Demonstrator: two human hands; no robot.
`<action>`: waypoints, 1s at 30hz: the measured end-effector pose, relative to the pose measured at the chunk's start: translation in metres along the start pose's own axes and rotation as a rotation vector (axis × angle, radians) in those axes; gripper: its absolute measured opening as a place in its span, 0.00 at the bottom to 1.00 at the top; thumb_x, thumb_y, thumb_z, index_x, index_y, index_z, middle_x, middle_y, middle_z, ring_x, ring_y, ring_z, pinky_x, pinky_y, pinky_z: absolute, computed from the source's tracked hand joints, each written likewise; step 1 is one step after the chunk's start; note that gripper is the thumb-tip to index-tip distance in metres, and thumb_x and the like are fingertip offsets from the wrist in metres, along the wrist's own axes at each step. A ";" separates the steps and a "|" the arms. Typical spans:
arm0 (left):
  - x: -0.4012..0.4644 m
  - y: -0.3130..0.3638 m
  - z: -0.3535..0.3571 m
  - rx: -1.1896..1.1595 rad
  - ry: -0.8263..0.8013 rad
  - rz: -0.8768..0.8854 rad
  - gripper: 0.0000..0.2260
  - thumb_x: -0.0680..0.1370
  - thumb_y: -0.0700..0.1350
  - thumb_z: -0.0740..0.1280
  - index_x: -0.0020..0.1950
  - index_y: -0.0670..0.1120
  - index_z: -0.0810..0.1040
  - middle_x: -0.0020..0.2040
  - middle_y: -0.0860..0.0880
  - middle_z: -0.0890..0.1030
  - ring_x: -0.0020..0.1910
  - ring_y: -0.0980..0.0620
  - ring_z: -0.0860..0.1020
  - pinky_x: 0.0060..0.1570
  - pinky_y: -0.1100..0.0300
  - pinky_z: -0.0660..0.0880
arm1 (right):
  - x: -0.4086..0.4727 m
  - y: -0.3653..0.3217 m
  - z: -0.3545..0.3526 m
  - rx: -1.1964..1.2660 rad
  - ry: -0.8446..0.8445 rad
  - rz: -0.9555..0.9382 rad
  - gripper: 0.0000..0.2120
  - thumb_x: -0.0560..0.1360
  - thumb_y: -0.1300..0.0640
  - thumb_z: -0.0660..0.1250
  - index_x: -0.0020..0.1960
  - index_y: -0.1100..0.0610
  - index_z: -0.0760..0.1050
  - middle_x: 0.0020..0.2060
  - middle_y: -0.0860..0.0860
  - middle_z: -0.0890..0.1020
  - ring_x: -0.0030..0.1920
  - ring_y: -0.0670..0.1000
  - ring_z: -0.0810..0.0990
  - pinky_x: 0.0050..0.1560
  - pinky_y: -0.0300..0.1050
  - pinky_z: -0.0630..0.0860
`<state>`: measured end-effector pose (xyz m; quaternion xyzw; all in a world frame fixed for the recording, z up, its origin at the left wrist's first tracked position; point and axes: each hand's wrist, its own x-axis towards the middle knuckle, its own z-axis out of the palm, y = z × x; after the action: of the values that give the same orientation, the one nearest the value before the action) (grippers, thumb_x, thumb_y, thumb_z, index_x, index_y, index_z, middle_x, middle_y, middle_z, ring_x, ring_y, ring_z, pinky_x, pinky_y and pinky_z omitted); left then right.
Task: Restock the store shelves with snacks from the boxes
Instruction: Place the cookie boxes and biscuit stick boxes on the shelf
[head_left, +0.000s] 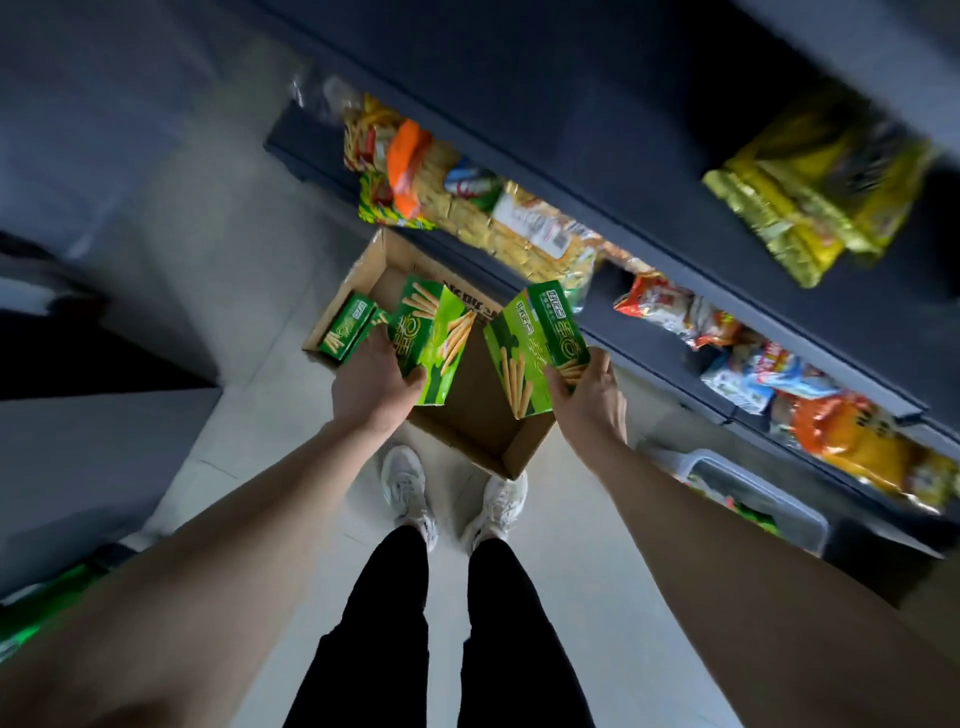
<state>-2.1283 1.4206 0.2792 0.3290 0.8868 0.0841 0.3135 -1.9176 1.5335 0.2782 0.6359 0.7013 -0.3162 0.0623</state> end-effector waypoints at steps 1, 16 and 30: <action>-0.009 0.007 -0.020 0.019 0.003 0.028 0.24 0.76 0.52 0.70 0.66 0.41 0.68 0.56 0.41 0.80 0.54 0.39 0.80 0.49 0.48 0.75 | -0.012 -0.009 -0.017 0.014 0.020 -0.018 0.24 0.80 0.47 0.65 0.68 0.61 0.64 0.59 0.61 0.77 0.55 0.65 0.79 0.51 0.55 0.75; -0.085 0.124 -0.274 0.169 0.111 0.425 0.26 0.77 0.53 0.65 0.73 0.48 0.65 0.61 0.39 0.75 0.60 0.36 0.75 0.58 0.45 0.75 | -0.131 -0.082 -0.242 0.049 0.428 -0.370 0.27 0.81 0.48 0.64 0.75 0.59 0.64 0.63 0.60 0.73 0.58 0.63 0.76 0.52 0.53 0.74; -0.157 0.280 -0.458 0.289 0.346 0.839 0.26 0.82 0.58 0.59 0.79 0.54 0.62 0.75 0.42 0.66 0.72 0.40 0.66 0.67 0.49 0.67 | -0.198 -0.124 -0.468 -0.021 0.913 -0.606 0.19 0.80 0.46 0.66 0.70 0.48 0.74 0.52 0.52 0.77 0.40 0.51 0.75 0.49 0.45 0.73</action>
<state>-2.1676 1.5627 0.8191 0.6802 0.7190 0.1329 0.0514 -1.8494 1.6107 0.7913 0.4774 0.8119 -0.0049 -0.3359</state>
